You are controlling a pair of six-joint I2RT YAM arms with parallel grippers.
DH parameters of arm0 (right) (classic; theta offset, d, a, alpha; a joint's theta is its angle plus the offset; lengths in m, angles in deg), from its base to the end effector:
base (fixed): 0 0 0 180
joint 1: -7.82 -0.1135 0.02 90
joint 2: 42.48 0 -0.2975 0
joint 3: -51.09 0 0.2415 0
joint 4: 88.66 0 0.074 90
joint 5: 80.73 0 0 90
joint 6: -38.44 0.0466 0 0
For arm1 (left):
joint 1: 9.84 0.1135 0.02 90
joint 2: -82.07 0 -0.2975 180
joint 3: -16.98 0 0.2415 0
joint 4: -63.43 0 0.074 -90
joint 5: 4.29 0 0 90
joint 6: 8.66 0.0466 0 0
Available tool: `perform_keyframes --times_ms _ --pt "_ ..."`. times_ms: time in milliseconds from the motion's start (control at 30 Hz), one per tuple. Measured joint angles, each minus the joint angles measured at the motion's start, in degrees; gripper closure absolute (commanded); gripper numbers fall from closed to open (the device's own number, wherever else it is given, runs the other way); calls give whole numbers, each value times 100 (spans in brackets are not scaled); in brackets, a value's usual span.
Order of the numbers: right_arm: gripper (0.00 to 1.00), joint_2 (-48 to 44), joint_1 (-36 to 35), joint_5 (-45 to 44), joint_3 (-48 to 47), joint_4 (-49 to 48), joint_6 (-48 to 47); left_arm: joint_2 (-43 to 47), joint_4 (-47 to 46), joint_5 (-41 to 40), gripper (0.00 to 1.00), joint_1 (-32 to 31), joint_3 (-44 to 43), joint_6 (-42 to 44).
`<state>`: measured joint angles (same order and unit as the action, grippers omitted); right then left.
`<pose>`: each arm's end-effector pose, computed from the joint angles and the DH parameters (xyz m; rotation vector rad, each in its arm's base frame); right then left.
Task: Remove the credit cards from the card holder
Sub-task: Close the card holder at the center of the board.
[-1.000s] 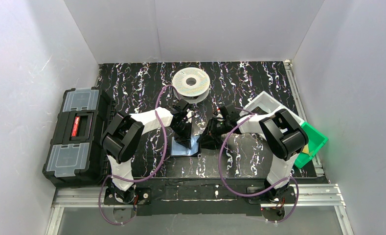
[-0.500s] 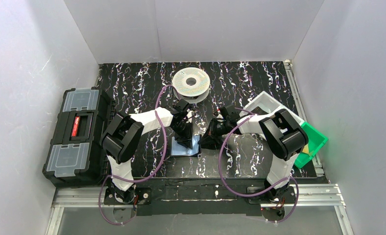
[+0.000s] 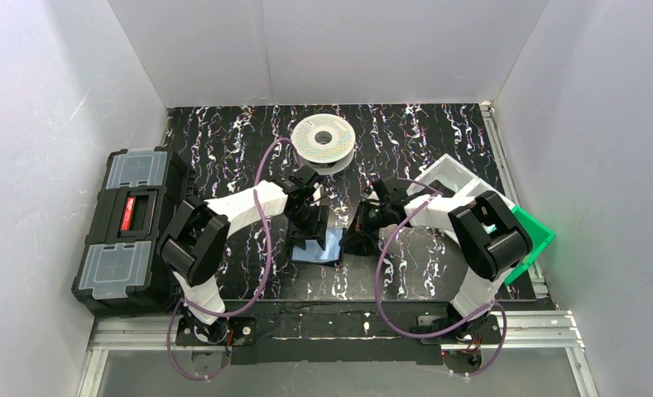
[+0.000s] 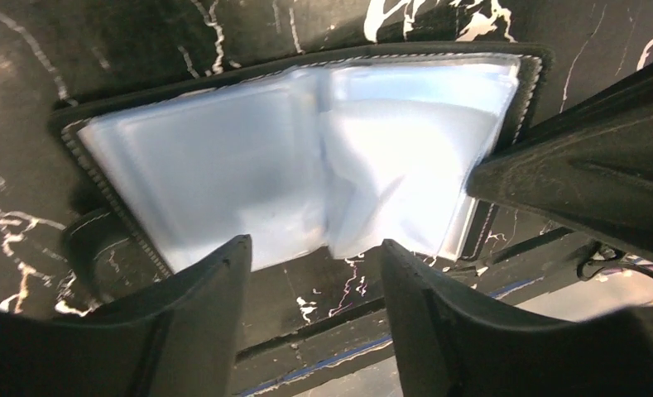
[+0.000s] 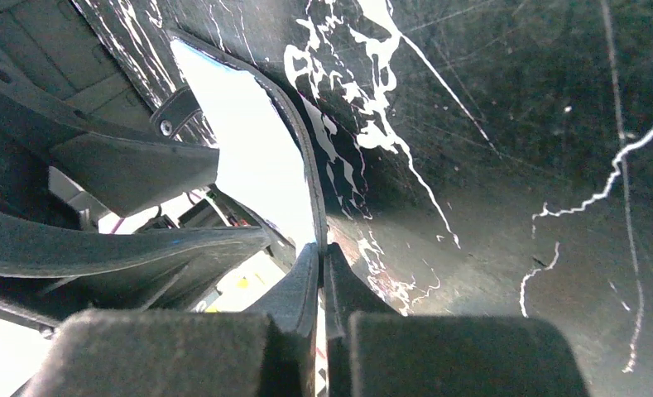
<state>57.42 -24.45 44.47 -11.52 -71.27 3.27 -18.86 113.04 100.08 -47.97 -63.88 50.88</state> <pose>0.2631 0.1979 0.1688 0.2736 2.8347 1.2730 0.2639 -0.2219 0.2110 0.2620 2.9183 -0.6009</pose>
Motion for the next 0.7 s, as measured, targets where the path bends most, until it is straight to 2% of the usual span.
perform_keyframes --times_ms 167,400,700 --pt "99 -205 0 -164 -4 302 -227 236 247 -361 44 68 0 0" --pt "99 -533 2 -426 -101 837 -614 260 433 -909 61 155 0 -11" --pt "99 -686 98 -531 -114 1309 -946 98 396 -1178 83 164 63 -31"
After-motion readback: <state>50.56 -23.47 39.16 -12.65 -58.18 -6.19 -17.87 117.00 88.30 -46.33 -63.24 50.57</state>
